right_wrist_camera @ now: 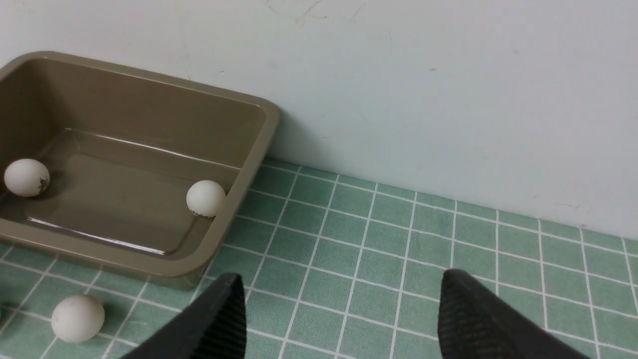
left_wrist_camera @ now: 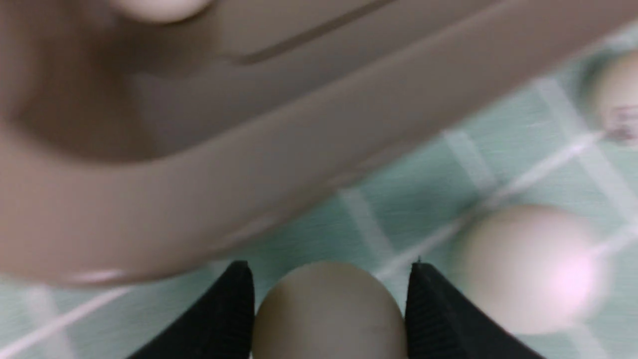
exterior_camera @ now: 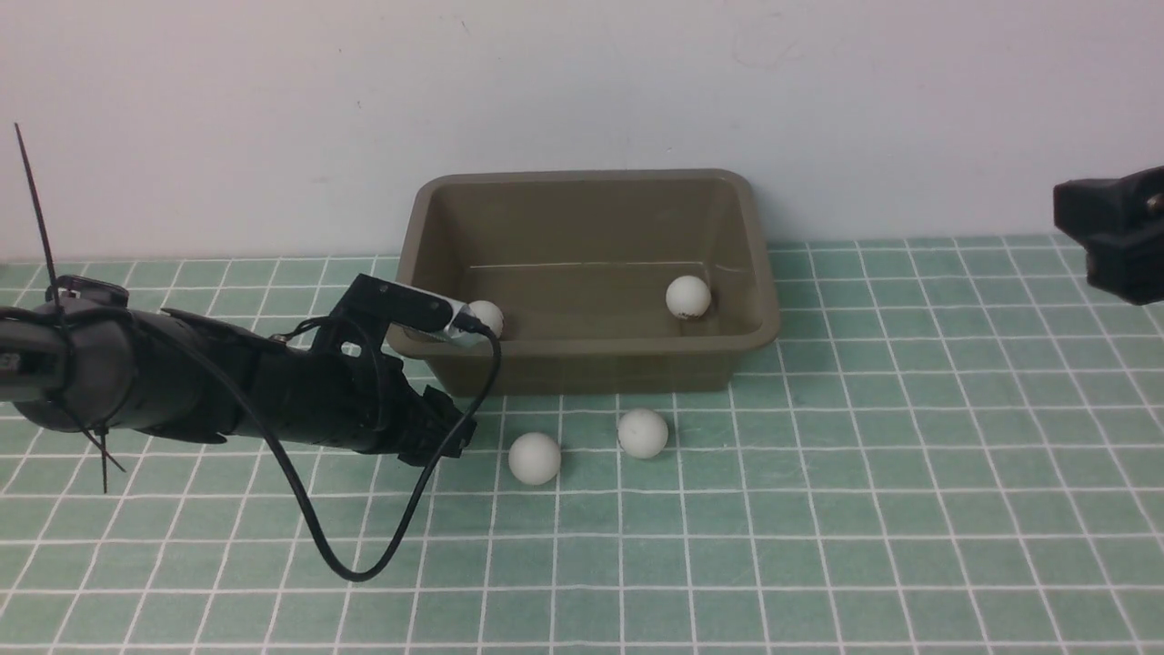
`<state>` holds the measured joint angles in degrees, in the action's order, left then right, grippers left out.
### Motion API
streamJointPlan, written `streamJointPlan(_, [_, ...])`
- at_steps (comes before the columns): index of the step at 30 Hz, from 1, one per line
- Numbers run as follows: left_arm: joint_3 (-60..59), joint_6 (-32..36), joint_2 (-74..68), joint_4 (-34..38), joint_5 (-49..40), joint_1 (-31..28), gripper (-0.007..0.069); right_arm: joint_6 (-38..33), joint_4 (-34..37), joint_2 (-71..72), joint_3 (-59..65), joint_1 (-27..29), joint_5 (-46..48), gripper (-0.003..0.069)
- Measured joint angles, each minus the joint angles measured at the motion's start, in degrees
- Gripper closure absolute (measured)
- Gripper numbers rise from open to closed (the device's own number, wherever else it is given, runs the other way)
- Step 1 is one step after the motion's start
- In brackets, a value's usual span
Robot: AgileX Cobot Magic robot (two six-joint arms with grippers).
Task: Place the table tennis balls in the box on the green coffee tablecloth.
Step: 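Reach for and grasp a ping pong ball on the table beside the basket, then drop the ball into the bin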
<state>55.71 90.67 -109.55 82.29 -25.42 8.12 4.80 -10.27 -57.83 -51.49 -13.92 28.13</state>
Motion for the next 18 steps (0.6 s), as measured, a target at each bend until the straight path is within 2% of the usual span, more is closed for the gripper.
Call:
streamJointPlan(4, [0.00,-0.35,3.27,-0.81,-12.02,0.00,0.0279,0.00,0.00,0.00,0.00,0.00,-0.06,0.0186])
streamJointPlan(9, [0.70,1.27,6.99,-1.54,-19.38,0.00,0.0279,0.00,0.00,0.00,0.00,0.00,-0.06,0.0186])
streamJointPlan(13, [2.59,4.70,7.87,1.11,-17.11,0.00,0.0279,0.00,0.00,0.00,0.00,0.00,0.15,0.0186])
streamJointPlan(18, [4.48,10.37,7.52,8.07,-9.58,0.00,0.0279,0.00,0.00,0.00,0.00,0.00,0.92,0.0186])
